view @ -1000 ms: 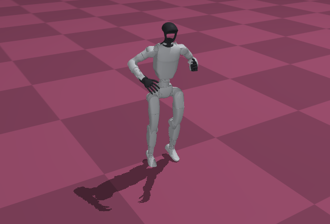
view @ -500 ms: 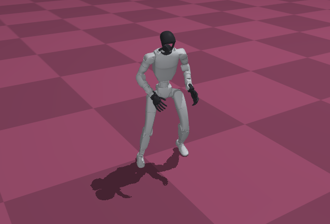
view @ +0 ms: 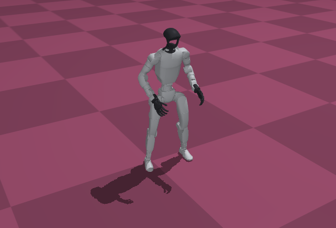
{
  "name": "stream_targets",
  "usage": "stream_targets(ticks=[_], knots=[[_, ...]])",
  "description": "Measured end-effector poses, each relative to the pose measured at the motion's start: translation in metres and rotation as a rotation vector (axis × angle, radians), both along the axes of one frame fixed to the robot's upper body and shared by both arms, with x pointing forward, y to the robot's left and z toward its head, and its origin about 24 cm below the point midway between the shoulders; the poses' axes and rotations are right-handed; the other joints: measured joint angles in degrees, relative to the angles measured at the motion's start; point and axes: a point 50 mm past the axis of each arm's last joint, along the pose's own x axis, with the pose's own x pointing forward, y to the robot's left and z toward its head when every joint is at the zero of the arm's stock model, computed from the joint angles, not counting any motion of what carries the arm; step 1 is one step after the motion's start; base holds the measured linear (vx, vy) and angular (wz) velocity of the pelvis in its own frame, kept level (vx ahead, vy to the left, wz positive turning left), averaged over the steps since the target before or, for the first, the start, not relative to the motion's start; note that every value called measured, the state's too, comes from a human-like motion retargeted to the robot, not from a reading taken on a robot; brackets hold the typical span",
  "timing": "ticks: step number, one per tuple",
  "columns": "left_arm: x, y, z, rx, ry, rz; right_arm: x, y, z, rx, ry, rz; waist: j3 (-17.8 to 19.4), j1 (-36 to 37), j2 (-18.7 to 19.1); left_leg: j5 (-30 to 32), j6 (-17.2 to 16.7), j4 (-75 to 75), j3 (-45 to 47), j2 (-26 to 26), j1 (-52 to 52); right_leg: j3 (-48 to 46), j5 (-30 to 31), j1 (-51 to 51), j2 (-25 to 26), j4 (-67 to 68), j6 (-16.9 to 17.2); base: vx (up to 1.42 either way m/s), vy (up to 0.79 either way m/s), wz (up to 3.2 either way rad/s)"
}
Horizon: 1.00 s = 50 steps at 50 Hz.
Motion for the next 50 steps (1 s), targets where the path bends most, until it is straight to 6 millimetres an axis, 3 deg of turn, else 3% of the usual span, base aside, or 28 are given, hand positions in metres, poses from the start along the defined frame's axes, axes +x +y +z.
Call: stream_targets(ticks=[5, 12, 19, 25, 30, 35, 40, 45, 50], knots=[[-0.006, 0.008, -0.005, 0.024, 0.018, 0.067, 0.001, 0.002, -0.003, -0.145, -0.002, 0.087, -0.8, 0.4, 0.3, 0.0, 0.6, 1.1, 0.1, 0.0, 1.0, 0.1, -0.9, 0.8, -0.3, 1.8, -0.1, 0.06, -0.02, 0.0], [-0.001, 0.002, -0.001, -0.024, 0.002, 0.049, 0.002, 0.011, -0.006, -0.078, -0.004, 0.034, -1.6, -0.5, 1.2, -0.4, -0.2, -0.1, -1.2, 0.4, 4.0, -1.5, -2.2, 3.9, 0.0, 2.4, -0.2, 0.07, -0.02, 0.19], [0.012, -0.011, 0.015, -0.088, -0.072, 0.024, 0.012, 0.018, 0.002, -0.054, -0.055, 0.014, -1.1, -1.1, 1.7, -0.4, -0.6, -0.5, -1.9, 0.4, 5.1, -2.1, -2.7, 5.0, 0.0, 3.1, 0.0, 0.0, 0.0, 0.0], [0.022, -0.016, 0.041, -0.105, -0.178, -0.042, 0.025, 0.022, 0.005, -0.023, -0.065, 0.016, 0.0, -0.7, 0.5, 0.1, 0.2, 4.8, -1.9, -0.8, 0.6, -1.8, -1.8, 2.9, -1.3, 3.8, 0.0, -0.03, 0.0, 0.0], [0.025, -0.023, 0.057, -0.087, -0.238, -0.139, 0.025, 0.012, -0.006, -0.059, 0.0, -0.001, 1.1, 1.4, -0.2, -2.2, -0.4, 10.3, 0.6, -2.3, -4.8, -1.5, -0.8, 1.2, -2.1, 3.6, 0.0, -0.06, 0.05, -0.05], [0.029, -0.025, 0.055, 0.013, -0.232, -0.193, 0.016, -0.007, -0.008, -0.134, 0.02, -0.013, 1.8, 0.7, -0.1, -0.9, 0.6, 4.1, -1.6, -3.5, -3.8, -2.0, -1.6, 0.1, -2.4, 5.5, -0.4, -0.01, 0.16, 0.17], [0.021, -0.004, 0.046, 0.03, -0.185, -0.072, 0.016, -0.011, 0.006, -0.071, -0.03, -0.007, 3.1, -2.8, -0.5, 0.7, 0.0, 1.9, -0.9, -1.7, -4.0, 3.2, -3.6, -7.6, -1.1, 16.4, -4.5, -0.05, 0.11, -0.04], [0.008, 0.015, 0.038, 0.062, -0.147, 0.002, 0.008, -0.016, 0.02, -0.126, -0.058, 0.1, 3.8, -5.6, -0.3, 1.9, -0.6, -1.9, -0.2, -1.6, -3.2, 8.5, -6.0, -11.6, 0.0, 14.1, -3.2, -0.01, 0.03, -0.05], [0.0, 0.031, 0.053, 0.066, -0.191, 0.007, -0.013, -0.032, 0.023, -0.131, -0.027, 0.075, 2.9, -4.5, -1.7, 3.0, 0.2, -6.3, 0.8, -3.7, -2.1, 9.6, 0.7, -10.8, -1.7, 6.3, -1.9, 0.05, -0.04, -0.05]])
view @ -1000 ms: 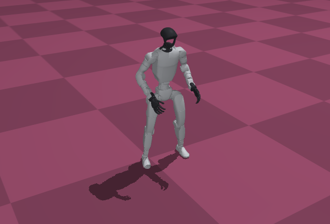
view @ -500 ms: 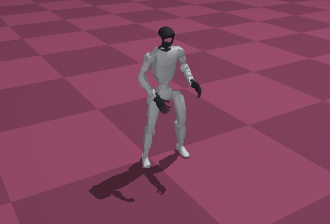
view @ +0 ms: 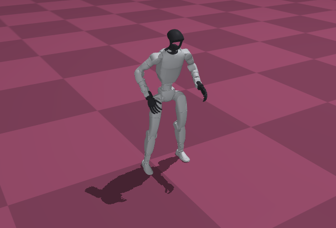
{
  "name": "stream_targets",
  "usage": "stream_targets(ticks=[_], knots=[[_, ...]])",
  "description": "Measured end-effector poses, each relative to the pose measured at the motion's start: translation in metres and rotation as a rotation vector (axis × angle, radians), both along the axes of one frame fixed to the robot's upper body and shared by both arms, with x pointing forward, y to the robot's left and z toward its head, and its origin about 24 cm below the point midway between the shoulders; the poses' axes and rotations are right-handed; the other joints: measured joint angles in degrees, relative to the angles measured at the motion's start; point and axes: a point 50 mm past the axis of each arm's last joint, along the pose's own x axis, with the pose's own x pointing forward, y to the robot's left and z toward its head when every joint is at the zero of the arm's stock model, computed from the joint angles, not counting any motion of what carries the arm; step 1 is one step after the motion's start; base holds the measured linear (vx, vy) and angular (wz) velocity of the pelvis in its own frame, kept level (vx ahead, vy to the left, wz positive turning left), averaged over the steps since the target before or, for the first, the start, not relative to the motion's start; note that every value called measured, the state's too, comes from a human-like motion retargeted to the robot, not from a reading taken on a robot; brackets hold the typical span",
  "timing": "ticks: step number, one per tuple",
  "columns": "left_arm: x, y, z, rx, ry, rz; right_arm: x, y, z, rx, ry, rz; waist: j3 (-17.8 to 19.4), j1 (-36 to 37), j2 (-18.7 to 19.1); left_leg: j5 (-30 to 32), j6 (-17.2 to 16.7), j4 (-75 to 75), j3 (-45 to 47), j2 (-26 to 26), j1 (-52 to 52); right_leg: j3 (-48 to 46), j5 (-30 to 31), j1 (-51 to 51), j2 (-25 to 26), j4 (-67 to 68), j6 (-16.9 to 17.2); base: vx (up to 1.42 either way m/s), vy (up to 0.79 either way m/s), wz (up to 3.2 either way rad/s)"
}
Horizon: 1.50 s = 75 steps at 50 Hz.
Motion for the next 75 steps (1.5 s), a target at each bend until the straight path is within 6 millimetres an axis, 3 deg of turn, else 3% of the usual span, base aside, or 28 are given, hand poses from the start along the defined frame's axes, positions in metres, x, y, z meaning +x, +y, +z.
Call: stream_targets(ticks=[7, 13, 18, 23, 26, 28, 30, 33, 35, 37, 38, 40, 42, 45, 49, 53, 55, 56, 58, 60, 62, 64, 65, 67, 69, 70, 72, 75], knots=[[-0.014, 0.016, 0.038, -0.03, -0.102, -0.013, -0.038, -0.026, 0.038, -0.071, -0.085, -0.049, 3.3, 0.9, 0.0, 0.6, -1.4, 6.2, -0.7, 0.4, -6.9, -1.0, 3.0, -1.1, 0.5, -4.9, 1.9, -0.04, -0.1, 0.02], [-0.022, 0.016, 0.055, -0.104, -0.166, 0.024, -0.043, -0.025, 0.06, -0.121, -0.2, -0.06, 11.5, -1.3, -0.2, -4.1, 0.4, 20.9, 1.4, 0.4, -18.0, 0.6, -0.1, -9.4, -0.6, 4.8, 1.7, -0.17, 0.06, -0.06], [0.003, -0.005, 0.068, -0.034, -0.269, -0.025, -0.011, -0.002, 0.058, -0.192, -0.349, -0.068, 15.1, -3.4, 2.4, -15.0, 6.4, 45.6, -2.5, 4.0, -38.6, 1.3, -8.5, -27.1, 2.7, 23.4, -3.7, -0.28, 0.07, -0.21], [0.049, -0.04, 0.086, 0.235, -0.432, -0.06, 0.058, 0.033, 0.061, -0.163, -0.487, -0.089, 15.5, -6.0, 3.6, -23.6, 11.2, 70.1, -8.1, 4.6, -55.8, 0.1, -16.8, -42.8, 3.5, 47.2, -5.0, -0.09, 0.12, -0.06], [0.07, -0.061, 0.092, 0.252, -0.451, -0.091, 0.097, 0.061, 0.096, -0.137, -0.647, -0.043, 15.5, -7.0, 4.3, -27.7, 12.2, 79.9, -8.6, 5.9, -56.8, -0.2, -19.8, -44.0, 3.2, 57.0, -5.5, 0.16, 0.26, -0.21], [0.075, -0.073, 0.111, 0.233, -0.526, -0.137, 0.11, 0.08, 0.132, -0.094, -0.766, 0.06, 14.2, -7.5, 5.1, -29.2, 13.4, 81.9, -8.4, 5.8, -56.1, 0.4, -21.0, -42.8, 3.3, 57.4, -7.2, 0.16, 0.39, -0.2], [0.063, -0.074, 0.135, 0.218, -0.646, -0.181, 0.102, 0.089, 0.166, -0.031, -0.862, 0.181, 12.0, -7.8, 6.2, -29.5, 13.5, 79.5, -6.8, 5.3, -52.9, 0.7, -19.4, -39.3, 2.4, 53.4, -7.5, 0.28, 0.52, -0.08], [0.013, -0.054, 0.15, 0.088, -0.737, -0.175, 0.053, 0.076, 0.191, 0.026, -0.918, 0.292, 10.3, -6.5, 8.0, -24.6, 11.4, 63.8, -1.5, 2.8, -37.6, -0.1, -8.2, -24.4, -0.7, 35.7, -6.5, 0.45, 0.69, 0.13], [-0.017, -0.039, 0.145, -0.041, -0.7, -0.153, 0.023, 0.065, 0.188, 0.024, -0.86, 0.324, 7.5, -4.2, 8.8, -14.2, 8.4, 46.0, 1.8, -1.5, -25.6, -1.3, 8.9, -12.9, -4.0, 16.7, -5.1, 0.47, 0.79, 0.14], [-0.038, -0.026, 0.13, -0.094, -0.595, -0.154, 0.004, 0.056, 0.173, 0.021, -0.727, 0.335, 3.0, -0.6, 8.3, 3.1, 1.5, 25.4, 2.1, -6.7, -14.3, -2.1, 27.1, -5.1, -6.9, 1.1, -1.2, 0.47, 0.77, -0.07], [-0.047, -0.018, 0.122, -0.086, -0.53, -0.157, -0.004, 0.053, 0.165, 0.032, -0.656, 0.339, 0.2, 1.1, 8.4, 11.9, -2.6, 16.3, 0.7, -8.0, -10.0, -0.9, 30.5, -3.6, -6.7, -2.2, 0.0, 0.4, 0.79, -0.05], [-0.061, -0.002, 0.106, -0.059, -0.397, -0.146, -0.016, 0.049, 0.152, 0.077, -0.541, 0.341, -5.2, 2.8, 8.8, 21.2, -7.6, 4.4, -2.6, -9.6, -4.9, 5.8, 29.4, -2.7, -5.0, -4.1, 0.8, 0.32, 0.84, 0.16], [-0.069, 0.013, 0.091, -0.059, -0.286, -0.094, -0.021, 0.049, 0.142, 0.145, -0.473, 0.326, -7.8, 2.7, 7.8, 18.2, -7.5, 2.1, -5.7, -9.2, -3.1, 12.3, 26.3, -2.9, -1.7, -0.7, 1.3, 0.21, 0.68, 0.35], [-0.069, 0.032, 0.07, -0.07, -0.171, -0.002, -0.02, 0.05, 0.125, 0.264, -0.377, 0.296, -8.7, 2.5, 3.5, 14.5, -5.9, 4.8, -4.5, -6.3, -2.0, 12.1, 22.6, -2.6, 2.3, 4.3, 1.9, 0.15, 0.5, 0.39], [-0.046, 0.046, 0.058, 0.048, -0.101, 0.004, -0.015, 0.048, 0.092, 0.346, -0.205, 0.28, -9.3, 3.2, -6.4, 16.5, -4.1, 11.2, -0.7, -2.2, -2.2, 4.0, 14.2, 1.8, 4.1, 1.9, 1.9, 0.15, 0.44, 0.62], [-0.021, 0.051, 0.041, 0.125, -0.022, -0.017, -0.016, 0.047, 0.079, 0.228, -0.131, 0.332, -8.9, 5.4, -10.9, 9.2, -2.5, 18.6, -1.8, 5.6, -3.1, 8.8, 13.4, 6.6, 12.2, -2.8, 1.9, 0.15, 0.39, 0.56], [-0.009, 0.047, 0.027, 0.128, 0.016, 0.012, -0.014, 0.042, 0.085, 0.156, -0.135, 0.367, -8.0, 6.3, -11.6, 6.5, 0.5, 19.3, -2.6, 4.6, -3.5, 8.7, 1.6, 5.2, 9.3, 4.4, 1.2, 0.01, 0.98, 0.44], [0.001, 0.045, 0.021, 0.134, 0.022, 0.042, -0.009, 0.039, 0.087, 0.154, -0.141, 0.368, -6.5, 7.1, -10.4, 0.4, 1.3, 23.3, -4.9, 5.4, -4.2, 6.8, -9.2, 2.5, 9.3, 14.1, -2.9, -0.07, 0.93, 0.26], [0.019, 0.036, 0.008, 0.132, 0.042, 0.109, 0.002, 0.032, 0.084, 0.17, -0.135, 0.331, -2.6, 8.6, -8.3, -16.4, 4.5, 36.1, -8.9, 4.5, -7.3, 5.2, -26.1, -5.1, 7.9, 36.0, -10.1, -0.14, 0.79, 0.29], [0.037, 0.015, -0.008, 0.068, 0.067, 0.18, 0.02, 0.025, 0.064, 0.157, -0.128, 0.211, 1.7, 8.0, -6.7, -29.7, 9.2, 53.7, -11.3, 0.6, -14.7, 4.9, -32.6, -13.6, 4.5, 55.2, -11.2, -0.19, 0.79, 1.02], [0.055, -0.024, -0.016, -0.042, 0.063, 0.192, 0.048, 0.022, 0.037, 0.06, -0.16, 0.027, 6.1, 4.9, -3.6, -31.8, 8.9, 67.1, -13.0, -2.5, -22.6, 2.5, -34.2, -16.4, 0.5, 62.9, -9.8, -0.11, 0.75, 1.69], [0.067, -0.071, -0.005, -0.131, 0.003, 0.114, 0.075, 0.027, 0.028, -0.052, -0.221, -0.112, 10.4, 2.8, 0.6, -32.3, 7.5, 74.6, -13.6, -3.6, -26.4, 1.0, -34.3, -16.1, -1.4, 65.6, -9.8, -0.03, 0.72, 1.08], [0.071, -0.094, 0.006, -0.158, -0.043, 0.048, 0.091, 0.033, 0.03, -0.099, -0.254, -0.143, 11.8, 2.2, 2.7, -33.0, 8.2, 76.5, -13.8, -4.1, -27.7, 1.1, -33.9, -16.6, -1.6, 65.6, -10.3, -0.04, 0.73, 0.2], [0.069, -0.113, 0.036, -0.162, -0.174, -0.118, 0.121, 0.056, 0.06, -0.138, -0.371, -0.062, 11.3, 1.5, 5.3, -32.9, 10.1, 75.8, -12.4, -5.0, -29.8, 2.7, -31.1, -18.2, -1.8, 61.8, -9.5, -0.02, 0.77, -0.37], [0.057, -0.105, 0.064, -0.164, -0.29, -0.237, 0.134, 0.087, 0.107, -0.156, -0.538, 0.146, 8.1, 1.1, 7.5, -30.7, 10.5, 69.8, -10.4, -5.9, -30.1, 3.8, -26.3, -17.3, -2.4, 51.3, -7.2, 0.09, 0.86, -0.67], [0.047, -0.095, 0.074, -0.163, -0.332, -0.27, 0.132, 0.1, 0.131, -0.158, -0.631, 0.249, 6.0, 1.1, 8.7, -29.0, 10.5, 65.4, -9.1, -6.3, -28.9, 4.0, -22.6, -15.6, -2.9, 44.6, -6.1, 0.27, 0.95, -0.77], [0.017, -0.063, 0.077, -0.161, -0.34, -0.259, 0.108, 0.112, 0.168, -0.151, -0.784, 0.422, 1.7, 2.2, 12.0, -21.4, 10.1, 50.7, -5.8, -7.0, -21.4, 3.6, -7.9, -8.6, -4.1, 27.8, -4.7, 0.39, 1.04, -0.9], [-0.027, -0.018, 0.063, -0.083, -0.235, -0.173, 0.067, 0.118, 0.192, -0.22, -0.821, 0.63, -5.8, 5.7, 15.7, 4.2, 4.7, 23.5, -1.8, -10.2, -9.5, -1.1, 21.8, -1.4, -7.6, 5.8, -2.9, 0.37, 1.12, -1.06]])
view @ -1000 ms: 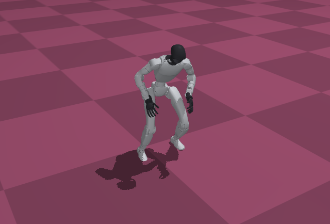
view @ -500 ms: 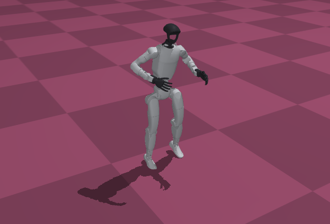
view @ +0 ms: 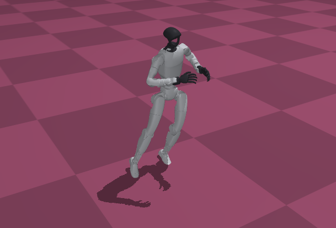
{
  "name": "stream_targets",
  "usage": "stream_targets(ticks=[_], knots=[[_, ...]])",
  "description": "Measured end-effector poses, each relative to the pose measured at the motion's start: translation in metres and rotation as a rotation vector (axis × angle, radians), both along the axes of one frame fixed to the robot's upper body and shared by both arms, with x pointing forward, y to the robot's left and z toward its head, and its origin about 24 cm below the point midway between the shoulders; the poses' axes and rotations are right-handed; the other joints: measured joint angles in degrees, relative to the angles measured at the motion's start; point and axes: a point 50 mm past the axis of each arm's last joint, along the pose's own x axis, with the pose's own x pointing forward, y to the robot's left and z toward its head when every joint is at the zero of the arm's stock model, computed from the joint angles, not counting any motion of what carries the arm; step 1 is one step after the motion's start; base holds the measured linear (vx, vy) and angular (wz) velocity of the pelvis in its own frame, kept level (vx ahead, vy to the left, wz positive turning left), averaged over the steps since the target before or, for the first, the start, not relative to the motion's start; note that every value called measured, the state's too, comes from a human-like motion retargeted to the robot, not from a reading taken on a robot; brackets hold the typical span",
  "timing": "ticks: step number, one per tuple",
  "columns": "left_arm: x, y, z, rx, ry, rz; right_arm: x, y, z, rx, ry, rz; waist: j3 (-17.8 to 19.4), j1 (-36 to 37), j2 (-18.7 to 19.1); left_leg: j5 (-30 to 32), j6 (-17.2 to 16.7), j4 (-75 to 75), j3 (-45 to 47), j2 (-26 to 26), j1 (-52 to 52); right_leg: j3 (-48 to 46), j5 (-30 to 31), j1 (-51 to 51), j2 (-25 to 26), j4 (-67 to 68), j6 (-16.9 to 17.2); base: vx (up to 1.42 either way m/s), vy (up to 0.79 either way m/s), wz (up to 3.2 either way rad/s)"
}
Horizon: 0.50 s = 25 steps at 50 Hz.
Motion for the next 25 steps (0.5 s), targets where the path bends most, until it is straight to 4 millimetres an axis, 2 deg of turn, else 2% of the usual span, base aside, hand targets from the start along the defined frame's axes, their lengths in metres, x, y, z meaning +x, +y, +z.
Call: stream_targets(ticks=[2, 3, 4, 5, 7, 10, 13, 15, 16, 17, 18, 20, 22, 23, 25], knots=[[-0.027, 0.027, -0.014, 0.089, 0.133, 0.015, -0.023, 0.001, 0.006, -0.03, -0.014, 0.077, -4.7, 1.3, 1.3, 14.3, -8.9, -13.8, -2.2, -0.7, 4.9, -3.8, 3.1, 1.8, 0.1, -5.3, 1.2, 0.23, 1.1, -0.59], [-0.04, 0.039, -0.02, 0.135, 0.202, 0.021, -0.032, 0.0, 0.007, -0.034, -0.002, 0.106, -6.1, 1.1, 1.2, 16.6, -11.5, -18.4, -4.7, -1.3, 6.7, -2.7, 1.1, 2.5, 0.4, -6.4, 2.4, 0.15, 1.08, -0.09], [-0.05, 0.049, -0.026, 0.175, 0.263, 0.032, -0.038, -0.002, 0.007, -0.036, 0.022, 0.127, -6.6, 0.8, 0.5, 16.1, -12.4, -21.1, -7.3, -1.5, 8.0, -0.2, -0.5, 3.1, 1.2, -7.0, 3.6, 0.1, 1.03, 0.12], [-0.059, 0.059, -0.031, 0.211, 0.32, 0.045, -0.043, -0.004, 0.006, -0.037, 0.051, 0.143, -6.7, 0.5, -0.4, 14.3, -12.4, -23.0, -10.1, -1.3, 9.0, 3.0, -1.9, 3.6, 2.3, -7.5, 4.8, 0.05, 0.84, 0.06], [-0.068, 0.077, -0.041, 0.277, 0.406, 0.091, -0.046, -0.012, 0.0, -0.033, 0.118, 0.132, -5.9, 0.7, -2.5, 12.1, -12.2, -23.1, -10.9, 3.2, 8.8, 6.5, -2.1, 3.4, 6.7, -7.7, 4.8, 0.0, 0.67, -0.06], [-0.07, 0.097, -0.057, 0.373, 0.503, 0.147, -0.046, -0.03, -0.017, -0.025, 0.219, 0.048, -3.9, 1.3, -7.6, 11.3, -11.4, -19.5, -5.6, 9.0, 7.8, 9.7, -6.1, 3.0, 10.6, -5.9, 4.8, -0.01, 0.68, 0.0], [-0.062, 0.109, -0.066, 0.457, 0.532, 0.183, -0.049, -0.043, -0.039, 0.001, 0.312, -0.035, -1.3, 0.2, -13.5, 5.5, -10.8, -15.7, -6.0, 15.6, 6.9, 14.5, -9.6, 4.3, 17.2, -5.9, 4.8, 0.02, 0.53, 0.48], [-0.054, 0.111, -0.07, 0.479, 0.526, 0.205, -0.052, -0.048, -0.052, 0.015, 0.378, -0.067, 0.8, -1.1, -17.8, -1.1, -9.4, -12.5, -6.5, 18.8, 6.0, 17.8, -12.7, 5.4, 20.6, -4.7, 4.8, 0.02, 0.65, 0.64], [-0.05, 0.111, -0.072, 0.471, 0.523, 0.221, -0.055, -0.049, -0.059, 0.03, 0.416, -0.073, 1.8, -1.3, -19.7, -4.7, -7.5, -9.3, -4.8, 19.0, 5.0, 17.6, -17.7, 4.9, 18.7, -2.2, 4.8, -0.1, 1.08, 0.32], [-0.045, 0.11, -0.075, 0.456, 0.516, 0.243, -0.058, -0.049, -0.065, 0.05, 0.454, -0.077, 3.0, -1.6, -21.5, -8.0, -5.5, -5.6, -3.4, 19.0, 3.6, 17.0, -24.1, 3.6, 16.3, 2.0, 3.8, -0.21, 1.36, 0.13], [-0.035, 0.109, -0.078, 0.431, 0.498, 0.275, -0.059, -0.05, -0.07, 0.078, 0.494, -0.08, 4.8, -1.9, -22.9, -10.6, -3.4, -1.1, -2.4, 18.7, 1.8, 15.7, -33.2, 0.8, 12.8, 9.4, 0.8, -0.23, 1.31, 0.19], [-0.01, 0.102, -0.085, 0.367, 0.456, 0.359, -0.054, -0.052, -0.089, 0.178, 0.611, -0.1, 9.7, -2.9, -22.4, -16.1, -0.7, 8.8, -5.5, 20.7, -1.5, 15.4, -48.1, -6.2, 11.1, 28.7, -8.0, -0.22, 1.15, 0.39], [0.023, 0.073, -0.09, 0.233, 0.385, 0.415, -0.042, -0.06, -0.123, 0.277, 0.741, -0.207, 13.8, -5.1, -21.1, -24.5, 1.8, 20.7, -10.8, 17.6, -6.7, 16.1, -52.0, -11.5, 7.7, 42.1, -5.7, -0.16, 1.14, 1.09], [0.042, 0.049, -0.087, 0.147, 0.328, 0.413, -0.033, -0.066, -0.138, 0.295, 0.765, -0.289, 15.2, -6.9, -20.2, -28.1, 2.1, 27.2, -12.6, 14.6, -10.2, 15.4, -52.6, -12.1, 4.7, 44.5, -3.3, -0.04, 1.18, 1.57], [0.071, -0.005, -0.062, -0.002, 0.172, 0.313, -0.018, -0.073, -0.15, 0.272, 0.702, -0.432, 15.8, -9.5, -18.0, -31.2, -0.6, 36.4, -13.2, 9.8, -16.2, 13.6, -52.8, -10.5, -0.7, 42.4, -2.0, 0.13, 1.16, 1.41]])
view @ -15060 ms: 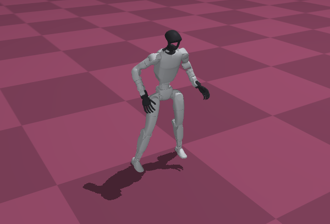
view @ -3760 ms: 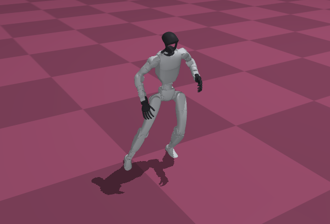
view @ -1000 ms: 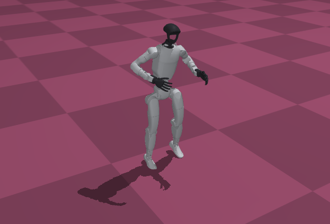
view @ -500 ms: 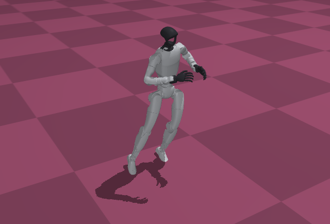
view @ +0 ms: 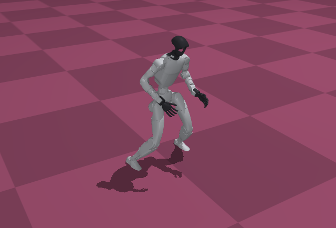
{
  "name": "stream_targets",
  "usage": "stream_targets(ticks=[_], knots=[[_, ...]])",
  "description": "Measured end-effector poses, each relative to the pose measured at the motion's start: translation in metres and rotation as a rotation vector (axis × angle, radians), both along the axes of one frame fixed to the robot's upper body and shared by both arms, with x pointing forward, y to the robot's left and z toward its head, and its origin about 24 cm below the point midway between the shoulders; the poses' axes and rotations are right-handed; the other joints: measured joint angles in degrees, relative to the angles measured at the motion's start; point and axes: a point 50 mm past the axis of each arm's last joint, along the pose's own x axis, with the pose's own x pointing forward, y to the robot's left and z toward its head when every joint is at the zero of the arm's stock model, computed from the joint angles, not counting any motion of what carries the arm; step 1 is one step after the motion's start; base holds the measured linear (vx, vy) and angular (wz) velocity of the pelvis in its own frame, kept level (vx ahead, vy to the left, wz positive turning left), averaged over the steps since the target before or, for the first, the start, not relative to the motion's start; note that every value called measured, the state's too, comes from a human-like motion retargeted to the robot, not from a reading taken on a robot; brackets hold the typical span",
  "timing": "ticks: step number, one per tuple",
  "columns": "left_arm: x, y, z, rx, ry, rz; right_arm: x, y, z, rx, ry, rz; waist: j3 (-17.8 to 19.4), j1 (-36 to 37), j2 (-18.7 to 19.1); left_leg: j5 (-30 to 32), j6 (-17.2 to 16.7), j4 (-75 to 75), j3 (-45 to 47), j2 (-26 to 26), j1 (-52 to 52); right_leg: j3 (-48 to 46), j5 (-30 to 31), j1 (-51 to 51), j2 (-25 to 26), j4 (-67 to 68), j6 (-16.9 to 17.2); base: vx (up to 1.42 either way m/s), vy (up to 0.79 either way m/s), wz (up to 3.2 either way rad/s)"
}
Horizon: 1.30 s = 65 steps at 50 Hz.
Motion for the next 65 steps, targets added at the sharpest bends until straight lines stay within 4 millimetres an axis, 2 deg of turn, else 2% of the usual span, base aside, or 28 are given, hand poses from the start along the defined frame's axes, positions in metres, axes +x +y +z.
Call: stream_targets(ticks=[2, 5, 7, 8, 10, 12, 15, 17, 23, 25, 28, 30, 33, 35, 36, 38, 40, 42, 44, 47, 50, 53, 56, 58, 60, 62, 63, 65], knots=[[0.007, -0.041, 0.044, -0.044, -0.206, -0.191, 0.007, 0.002, 0.025, -0.03, -0.131, 0.004, -2.6, 0.1, 3.1, 0.7, -1.3, -0.7, 2.1, -2.3, -0.8, -1.0, 5.9, 2.8, -2.9, -8.3, -1.9, 0.35, 1.15, 0.33], [-0.021, -0.054, 0.094, -0.056, -0.42, -0.388, -0.009, 0.017, 0.095, 0.07, -0.314, 0.225, -9.0, 1.7, 8.0, 8.3, 2.4, -17.9, 7.4, -4.4, 7.7, -6.2, 28.9, 7.6, -6.4, -25.3, -3.9, 0.52, 1.18, -0.75], [-0.048, -0.039, 0.096, -0.111, -0.416, -0.383, -0.031, 0.031, 0.134, 0.084, -0.426, 0.39, -14.4, 3.7, 12.0, 23.1, 0.8, -35.5, 10.1, -5.0, 15.6, -12.5, 43.5, 10.4, -4.5, -35.8, -1.4, 0.54, 1.14, -1.36], [-0.061, -0.029, 0.092, -0.128, -0.379, -0.368, -0.043, 0.037, 0.148, 0.076, -0.484, 0.448, -17.5, 4.9, 14.0, 32.7, -1.7, -43.7, 10.3, -4.8, 18.8, -13.7, 46.0, 10.9, -1.5, -38.7, 0.8, 0.46, 1.09, -1.4], [-0.076, -0.015, 0.088, -0.11, -0.327, -0.357, -0.057, 0.045, 0.173, 0.003, -0.607, 0.531, -20.3, 7.6, 18.3, 50.6, -7.6, -55.6, 8.1, -3.6, 23.1, -13.5, 45.5, 11.5, 6.2, -41.2, 2.2, 0.34, 1.05, -1.29], [-0.092, 0.005, 0.08, -0.047, -0.237, -0.325, -0.061, 0.047, 0.176, -0.036, -0.639, 0.546, -23.2, 9.3, 19.3, 55.7, -11.1, -59.7, 5.9, -3.4, 24.6, -15.0, 45.5, 11.4, 10.5, -40.7, 3.0, 0.22, 1.01, -1.14], [-0.091, 0.03, 0.082, 0.062, -0.226, -0.278, -0.045, 0.048, 0.175, -0.169, -0.661, 0.568, -17.7, 11.1, 15.9, 49.5, -8.4, -57.9, 10.6, -4.5, 25.7, -16.2, 46.3, 11.9, 11.6, -39.6, 3.2, 0.1, 0.97, -0.9], [-0.11, 0.05, 0.056, 0.037, -0.042, -0.197, -0.04, 0.043, 0.141, -0.123, -0.53, 0.476, -22.2, 10.4, 12.4, 48.2, -8.0, -55.7, 14.1, -4.2, 25.0, -11.3, 49.8, 13.0, 13.0, -43.6, 4.5, 0.1, 0.92, -0.4], [-0.107, 0.079, 0.034, 0.211, 0.104, -0.162, -0.036, 0.024, 0.075, 0.119, -0.131, 0.329, -20.6, 7.6, 2.4, 38.9, -9.5, -49.0, 13.2, 4.0, 23.6, 0.5, 51.8, 15.7, 19.0, -50.2, 6.8, 0.08, 0.69, 0.13], [-0.099, 0.083, 0.033, 0.207, 0.113, -0.158, -0.04, 0.019, 0.059, 0.214, -0.05, 0.272, -19.5, 6.5, -0.6, 33.9, -7.8, -46.6, 15.4, 6.9, 22.1, 0.1, 46.0, 15.4, 16.7, -48.2, 6.8, -0.03, 1.1, 0.21], [-0.078, 0.081, 0.022, 0.172, 0.117, -0.112, -0.047, 0.009, 0.045, 0.232, -0.052, 0.145, -16.5, 5.0, -2.5, 25.8, -1.8, -38.2, 13.4, 8.6, 17.3, -3.6, 16.9, 10.6, 7.2, -30.8, 2.6, -0.16, 1.34, 0.26], [-0.054, 0.072, 0.012, 0.137, 0.108, -0.043, -0.043, 0.001, 0.043, 0.153, -0.133, 0.03, -11.5, 3.6, -0.3, 16.0, 2.7, -24.8, 3.5, 7.9, 11.8, -2.4, 5.5, 4.7, 4.5, -13.2, -0.2, -0.18, 1.2, 0.61], [-0.02, 0.019, 0.011, -0.012, -0.001, -0.057, -0.023, -0.005, 0.043, 0.053, -0.231, -0.104, -6.4, -1.1, 4.1, 4.7, 5.3, -5.6, -2.3, -0.3, 3.0, -2.2, 5.9, 1.8, -2.2, -3.4, 3.7, -0.08, 1.29, 1.31], [-0.01, -0.021, 0.034, -0.084, -0.141, -0.181, -0.009, 0.006, 0.053, 0.086, -0.284, -0.091, -6.8, -3.2, 6.9, 5.3, 3.0, -2.9, -0.2, -4.0, -0.4, -3.9, 11.5, 4.5, -6.1, -10.8, 2.2, 0.11, 1.28, 0.86], [-0.013, -0.03, 0.05, -0.096, -0.212, -0.248, -0.008, 0.014, 0.065, 0.103, -0.326, -0.03, -7.9, -2.6, 8.5, 7.6, 2.5, -7.1, 1.6, -5.0, 1.0, -5.4, 18.3, 6.4, -7.7, -17.4, 0.4, 0.2, 1.29, -0.08], [-0.028, -0.033, 0.075, -0.117, -0.312, -0.357, -0.016, 0.033, 0.094, 0.138, -0.368, 0.209, -10.5, 0.0, 11.8, 15.0, 2.6, -21.1, 5.3, -6.5, 7.1, -10.1, 36.3, 10.2, -9.9, -32.0, -1.5, 0.24, 1.29, -0.96], [-0.055, -0.018, 0.086, -0.149, -0.343, -0.371, -0.034, 0.04, 0.13, 0.081, -0.518, 0.327, -13.9, 3.3, 15.4, 30.0, 0.8, -40.8, 7.4, -7.0, 15.6, -14.1, 51.7, 13.0, -7.4, -43.8, 0.3, 0.17, 1.23, -1.18], [-0.082, 0.004, 0.083, -0.131, -0.307, -0.326, -0.053, 0.048, 0.162, 0.032, -0.636, 0.477, -17.3, 4.8, 19.8, 48.3, -6.6, -55.8, 6.0, -5.2, 20.4, -10.9, 52.0, 12.9, 1.6, -45.9, 2.5, 0.04, 1.15, -0.55], [-0.102, 0.022, 0.074, -0.076, -0.253, -0.238, -0.067, 0.053, 0.191, -0.042, -0.796, 0.557, -18.5, 4.8, 20.8, 56.5, -11.8, -62.2, 3.7, -6.5, 22.0, -10.0, 49.6, 12.4, 6.6, -44.0, 5.1, -0.03, 1.24, -0.01], [-0.116, 0.044, 0.046, 0.023, -0.137, -0.053, -0.076, 0.055, 0.217, -0.096, -0.955, 0.595, -18.7, 5.4, 17.4, 52.3, -11.8, -63.7, 1.9, -7.5, 21.7, -21.4, 47.8, 11.3, 8.0, -41.4, 6.4, -0.11, 0.98, -0.04], [-0.118, 0.061, 0.012, 0.112, 0.02, 0.06, -0.066, 0.047, 0.217, 0.032, -0.887, 0.575, -18.8, 7.4, 10.3, 48.3, -10.4, -62.0, 7.4, -3.8, 20.7, -27.7, 47.0, 11.0, 10.6, -43.7, 5.6, -0.14, 0.77, -0.23], [-0.117, 0.08, -0.009, 0.206, 0.176, -0.019, -0.053, 0.037, 0.198, 0.235, -0.702, 0.547, -17.9, 10.1, 0.9, 43.3, -11.0, -55.1, 14.4, 2.2, 19.4, -20.4, 46.8, 10.2, 17.3, -46.9, 6.7, -0.11, 0.63, -0.36], [-0.119, 0.089, -0.025, 0.244, 0.293, -0.056, -0.047, 0.037, 0.179, 0.2, -0.614, 0.515, -17.0, 7.6, -5.9, 46.1, -7.3, -55.0, 15.6, 5.3, 20.2, -12.1, 52.8, 11.9, 20.2, -52.1, 6.8, -0.14, 0.8, 0.68], [-0.118, 0.092, -0.032, 0.269, 0.337, -0.053, -0.048, 0.036, 0.18, 0.151, -0.633, 0.497, -15.6, 4.9, -7.9, 45.5, -5.3, -51.1, 12.8, 6.5, 19.1, -10.9, 43.4, 11.4, 18.6, -47.3, 3.5, -0.16, 1.15, 0.84], [-0.108, 0.094, -0.036, 0.277, 0.34, -0.013, -0.052, 0.031, 0.185, 0.175, -0.666, 0.47, -13.0, 4.4, -6.4, 38.8, -5.1, -45.0, 3.9, 9.8, 17.6, -13.1, 23.0, 6.5, 18.5, -32.9, -5.3, -0.27, 1.12, 0.03], [-0.083, 0.089, -0.04, 0.264, 0.307, 0.044, -0.051, 0.023, 0.181, 0.3, -0.632, 0.417, -8.1, 6.4, -5.6, 20.0, -2.0, -33.0, -2.6, 8.0, 14.9, -11.5, 9.6, -4.4, 16.1, -10.0, -8.5, -0.38, 1.11, -0.63], [-0.069, 0.084, -0.043, 0.238, 0.288, 0.088, -0.047, 0.019, 0.172, 0.373, -0.584, 0.375, -5.2, 7.1, -5.6, 11.1, 0.5, -25.7, -3.6, 5.6, 12.8, -10.3, 7.6, -9.3, 14.2, -0.6, -7.7, -0.41, 1.11, -0.47], [-0.045, 0.069, -0.047, 0.136, 0.257, 0.191, -0.032, 0.017, 0.142, 0.444, -0.474, 0.258, -1.0, 6.6, -5.5, 2.3, 3.6, -12.0, -3.0, 0.8, 7.1, -8.6, 7.0, -15.4, 10.3, 10.1, -6.0, -0.37, 1.02, -0.19]])
